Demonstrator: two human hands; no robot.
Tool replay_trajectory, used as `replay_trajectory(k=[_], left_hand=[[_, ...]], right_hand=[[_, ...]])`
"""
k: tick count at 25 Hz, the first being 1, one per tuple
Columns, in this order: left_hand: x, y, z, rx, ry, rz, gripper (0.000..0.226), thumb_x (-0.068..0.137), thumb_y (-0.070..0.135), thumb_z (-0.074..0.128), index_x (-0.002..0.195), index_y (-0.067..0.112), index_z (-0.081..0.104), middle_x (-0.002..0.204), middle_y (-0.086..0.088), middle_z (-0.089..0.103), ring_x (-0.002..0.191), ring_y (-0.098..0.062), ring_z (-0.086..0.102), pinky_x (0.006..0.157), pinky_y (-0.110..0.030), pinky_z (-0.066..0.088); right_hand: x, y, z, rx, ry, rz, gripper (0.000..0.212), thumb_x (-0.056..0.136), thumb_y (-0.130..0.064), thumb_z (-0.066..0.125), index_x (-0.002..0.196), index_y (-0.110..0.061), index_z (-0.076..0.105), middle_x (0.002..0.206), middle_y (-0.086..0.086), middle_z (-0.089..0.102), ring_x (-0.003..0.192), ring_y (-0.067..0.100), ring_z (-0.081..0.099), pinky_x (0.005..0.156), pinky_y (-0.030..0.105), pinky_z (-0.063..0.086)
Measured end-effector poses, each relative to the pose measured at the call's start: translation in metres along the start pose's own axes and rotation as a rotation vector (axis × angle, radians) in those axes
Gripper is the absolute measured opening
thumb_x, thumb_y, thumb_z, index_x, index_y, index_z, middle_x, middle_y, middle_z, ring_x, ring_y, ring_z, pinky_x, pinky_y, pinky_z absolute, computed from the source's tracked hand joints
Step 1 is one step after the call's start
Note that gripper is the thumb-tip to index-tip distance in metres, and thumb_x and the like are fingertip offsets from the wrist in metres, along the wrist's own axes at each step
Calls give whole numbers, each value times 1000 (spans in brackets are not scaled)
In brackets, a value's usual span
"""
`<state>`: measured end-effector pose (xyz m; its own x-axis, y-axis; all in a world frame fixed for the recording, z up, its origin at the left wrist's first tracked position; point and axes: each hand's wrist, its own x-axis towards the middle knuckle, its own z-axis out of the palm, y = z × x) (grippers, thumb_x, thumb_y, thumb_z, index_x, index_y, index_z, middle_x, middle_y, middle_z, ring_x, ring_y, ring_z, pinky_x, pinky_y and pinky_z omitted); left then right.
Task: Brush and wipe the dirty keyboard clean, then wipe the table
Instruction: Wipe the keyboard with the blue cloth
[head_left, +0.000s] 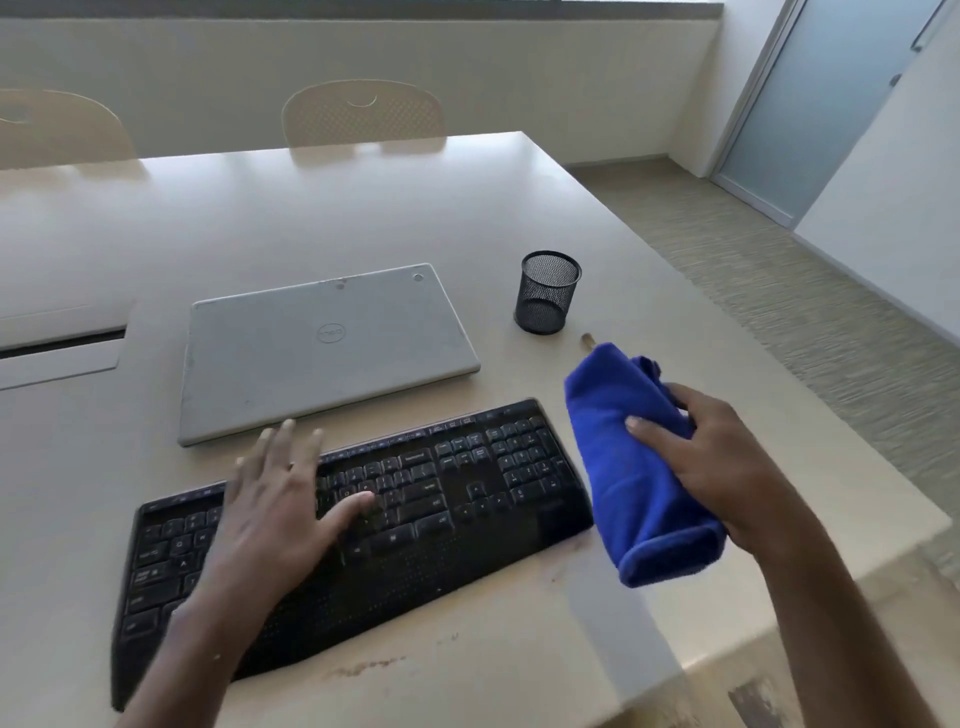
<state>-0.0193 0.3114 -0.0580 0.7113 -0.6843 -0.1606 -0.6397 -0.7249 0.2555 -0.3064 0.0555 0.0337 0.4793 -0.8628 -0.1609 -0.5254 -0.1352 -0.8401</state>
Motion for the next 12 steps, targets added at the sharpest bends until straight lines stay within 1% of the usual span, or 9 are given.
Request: replay_trajectory(k=[1,2,3,4,6,9,10,12], left_hand=[[-5,-17,-3,37,48,-153,103,80,84,46,155,13,42,160,-23,39,150,-41,34,122,-55,31],[-10,-33,-2,23,107,-275,98,79,82,48,141,6,51,141,-29,52,136,-48,46,112,-59,42],[-17,-43,-2,-5,157,-356,91,80,79,52,129,3,55,127,-30,57,124,-51,52,103,-61,48],[-24,-47,-1,-28,173,-419,87,82,76,58,124,0,55,121,-31,57,119,-53,52,98,-61,49],[-34,-52,1,-32,138,-508,85,85,72,61,126,-2,51,123,-36,56,118,-55,51,98,-61,47],[-41,-55,-5,-77,77,-627,85,85,76,61,125,1,51,117,-36,61,113,-56,55,91,-57,48],[-42,-58,-10,-121,92,-655,82,85,75,63,122,2,53,114,-35,63,110,-55,57,90,-56,49],[-41,-63,-19,-255,179,-659,72,87,66,70,114,0,58,109,-34,65,106,-55,60,88,-55,51]], right_hand=[[4,4,-7,-166,83,-13,3,96,-27,67,98,-26,65,84,3,73,85,30,70,76,42,57],[8,7,-4,-322,139,-35,6,95,-29,65,97,-25,62,83,4,70,85,34,67,75,43,54],[11,6,6,-459,165,-65,9,94,-30,64,100,-24,60,86,7,70,87,37,66,74,42,52],[13,4,22,-584,174,-100,12,95,-31,62,105,-25,60,89,9,71,89,39,66,73,41,50],[15,-2,59,-766,140,-180,14,98,-30,57,112,-28,58,90,9,69,89,37,68,70,38,45],[13,-6,94,-922,75,-268,7,100,-24,54,105,-27,55,77,-1,57,76,27,63,64,33,41],[12,-6,97,-945,69,-275,5,100,-24,55,103,-27,55,76,-2,55,72,25,58,63,32,41],[14,-7,96,-935,59,-265,6,98,-24,56,102,-28,58,78,-3,58,70,22,54,64,32,42]])
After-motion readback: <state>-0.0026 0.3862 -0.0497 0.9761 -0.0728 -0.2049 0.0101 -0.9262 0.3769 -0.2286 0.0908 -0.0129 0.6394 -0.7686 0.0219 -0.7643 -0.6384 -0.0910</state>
